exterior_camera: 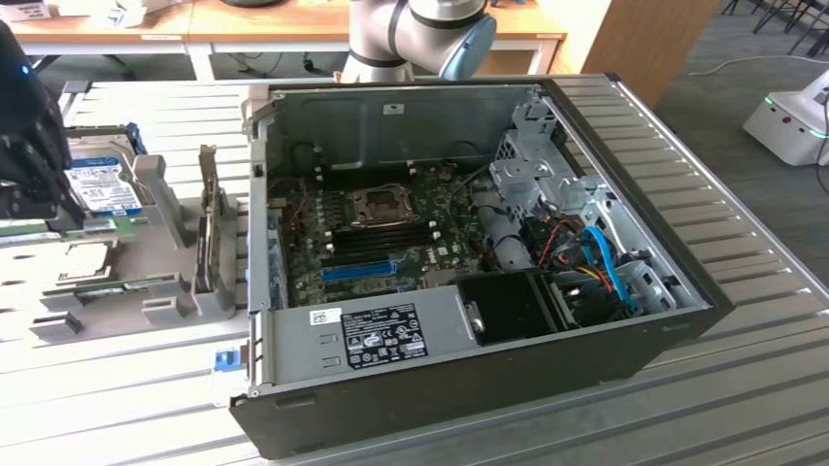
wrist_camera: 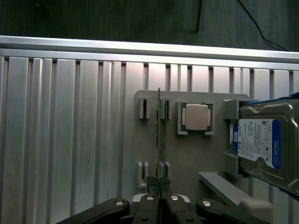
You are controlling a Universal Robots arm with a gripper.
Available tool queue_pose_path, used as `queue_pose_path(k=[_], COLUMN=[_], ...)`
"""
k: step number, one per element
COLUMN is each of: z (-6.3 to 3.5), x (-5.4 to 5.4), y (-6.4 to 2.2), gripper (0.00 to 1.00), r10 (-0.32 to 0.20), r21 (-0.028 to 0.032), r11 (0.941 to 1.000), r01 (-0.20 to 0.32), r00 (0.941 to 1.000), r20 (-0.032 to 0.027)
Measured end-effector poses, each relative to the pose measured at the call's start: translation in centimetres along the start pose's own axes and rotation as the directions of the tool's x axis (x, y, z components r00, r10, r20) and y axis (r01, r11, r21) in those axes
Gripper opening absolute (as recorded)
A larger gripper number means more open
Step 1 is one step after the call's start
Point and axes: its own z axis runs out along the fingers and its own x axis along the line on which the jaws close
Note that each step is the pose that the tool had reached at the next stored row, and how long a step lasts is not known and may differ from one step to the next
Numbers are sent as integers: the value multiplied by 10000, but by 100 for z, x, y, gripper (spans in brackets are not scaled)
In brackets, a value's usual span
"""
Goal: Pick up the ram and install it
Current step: 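Pick up the ram and move it above insertion slot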
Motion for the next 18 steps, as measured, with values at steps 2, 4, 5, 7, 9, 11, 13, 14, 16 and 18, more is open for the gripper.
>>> queue_pose_path(k=[2,4,5,7,9,11,13,14,16,18], z=[-47,-91,-112,-153,-191,-223,-252,-263,-266,-267], x=[-5,-10,-12,-16,-19,-21,-22,-23,-23,-23], y=[0,1,1,2,1,1,1,1,1,1], gripper=[12,12,12,12,12,12,12,12,12,12], r10=[-1,0,0,1,1,0,0,-1,-1,-1], r21=[0,0,0,0,0,0,0,0,2,2], r11=[10000,10000,10000,10000,10000,10000,10000,10000,10000,10000], r01=[1,0,0,-1,-1,0,0,1,1,1], r00=[10000,10000,10000,10000,10000,10000,10000,10000,10000,10000], r20=[4,7,8,11,15,17,18,18,19,19])
